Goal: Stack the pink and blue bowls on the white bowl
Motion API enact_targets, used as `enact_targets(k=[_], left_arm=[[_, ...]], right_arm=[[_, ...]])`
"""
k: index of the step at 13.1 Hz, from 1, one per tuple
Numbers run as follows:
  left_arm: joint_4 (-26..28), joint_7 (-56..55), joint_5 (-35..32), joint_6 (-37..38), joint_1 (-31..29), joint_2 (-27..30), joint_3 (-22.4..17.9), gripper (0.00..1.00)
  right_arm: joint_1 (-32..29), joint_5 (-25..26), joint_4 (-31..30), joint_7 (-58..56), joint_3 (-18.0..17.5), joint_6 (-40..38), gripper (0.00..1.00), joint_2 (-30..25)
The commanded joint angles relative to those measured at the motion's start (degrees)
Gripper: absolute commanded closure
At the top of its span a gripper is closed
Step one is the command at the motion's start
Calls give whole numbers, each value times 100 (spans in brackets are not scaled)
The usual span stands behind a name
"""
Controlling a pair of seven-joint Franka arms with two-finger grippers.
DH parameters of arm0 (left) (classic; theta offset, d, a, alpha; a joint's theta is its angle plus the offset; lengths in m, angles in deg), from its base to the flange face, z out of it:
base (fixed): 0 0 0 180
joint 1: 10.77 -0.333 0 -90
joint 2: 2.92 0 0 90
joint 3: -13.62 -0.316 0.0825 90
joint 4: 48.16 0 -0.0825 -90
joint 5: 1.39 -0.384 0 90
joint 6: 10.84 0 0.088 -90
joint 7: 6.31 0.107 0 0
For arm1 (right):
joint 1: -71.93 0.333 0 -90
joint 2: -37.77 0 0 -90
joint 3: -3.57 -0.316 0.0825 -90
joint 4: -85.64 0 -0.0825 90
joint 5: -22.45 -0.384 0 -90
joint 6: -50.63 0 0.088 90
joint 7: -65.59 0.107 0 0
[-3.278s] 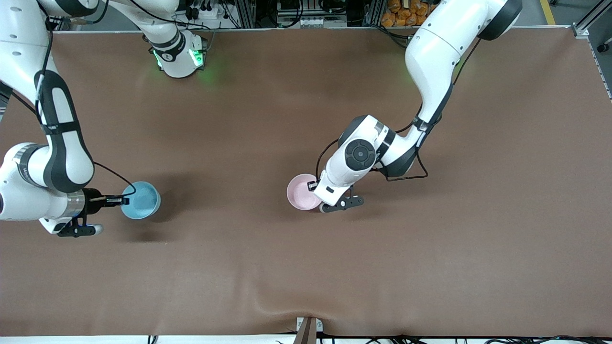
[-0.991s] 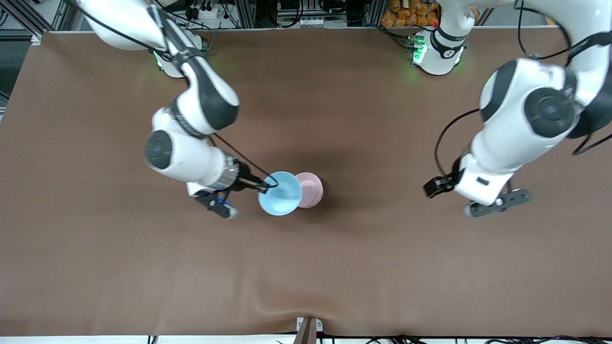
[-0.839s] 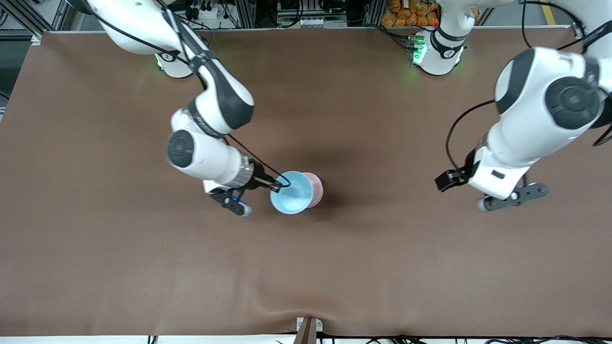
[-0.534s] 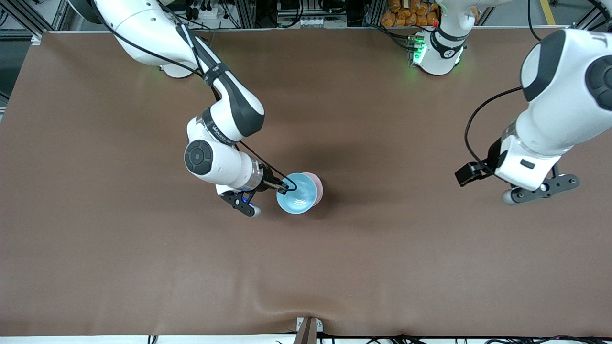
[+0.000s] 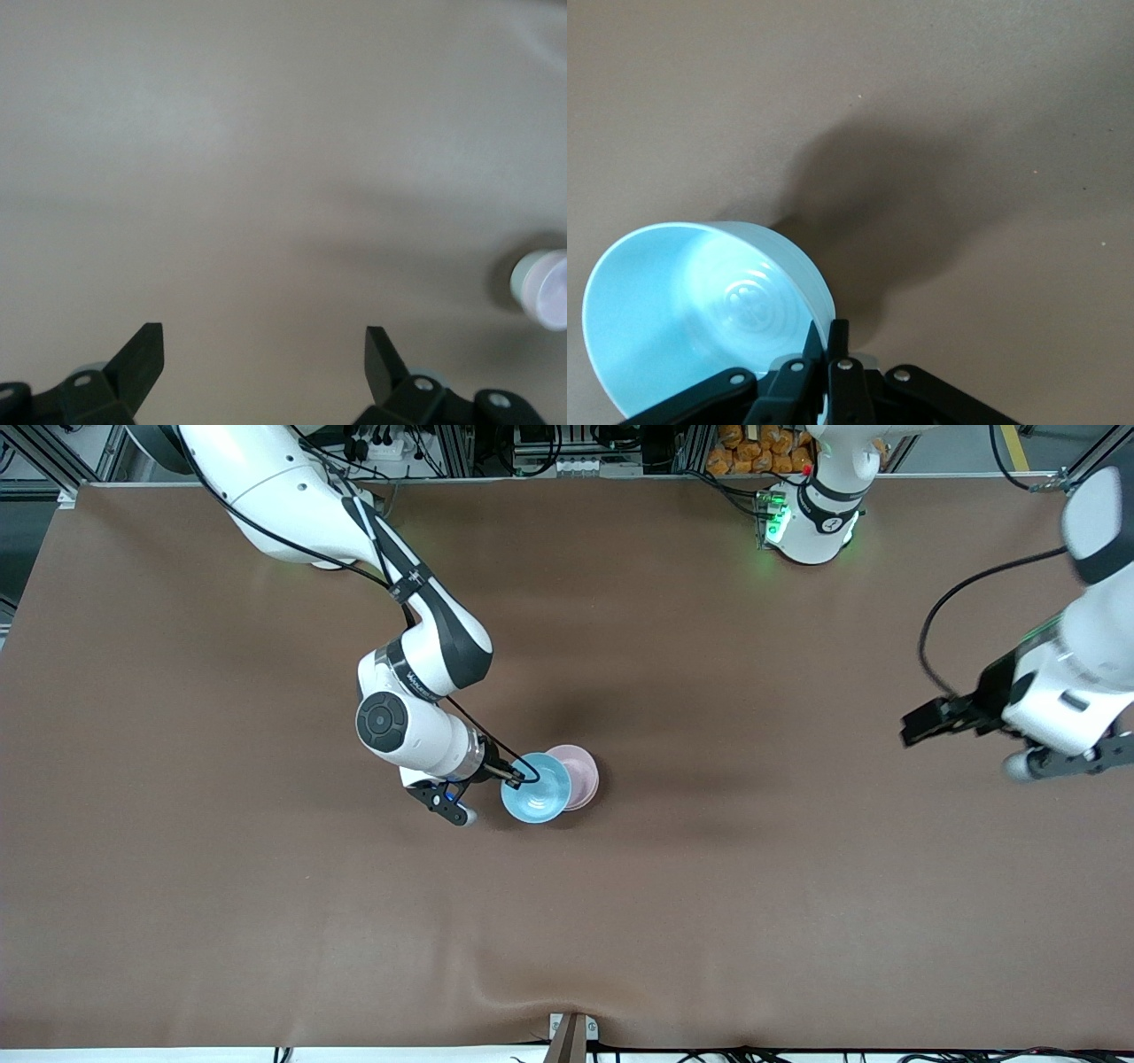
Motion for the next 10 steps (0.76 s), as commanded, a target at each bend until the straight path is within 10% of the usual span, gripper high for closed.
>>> enact_targets(k=[1, 10], left_arm=[[957, 498, 178, 62, 3, 1038, -279, 0], [1101, 1034, 556, 87, 408, 1402, -1011, 0]], right_arm=[[12, -10, -139, 44, -17, 230, 100, -79], [468, -46, -209, 570, -44, 301, 100, -96]])
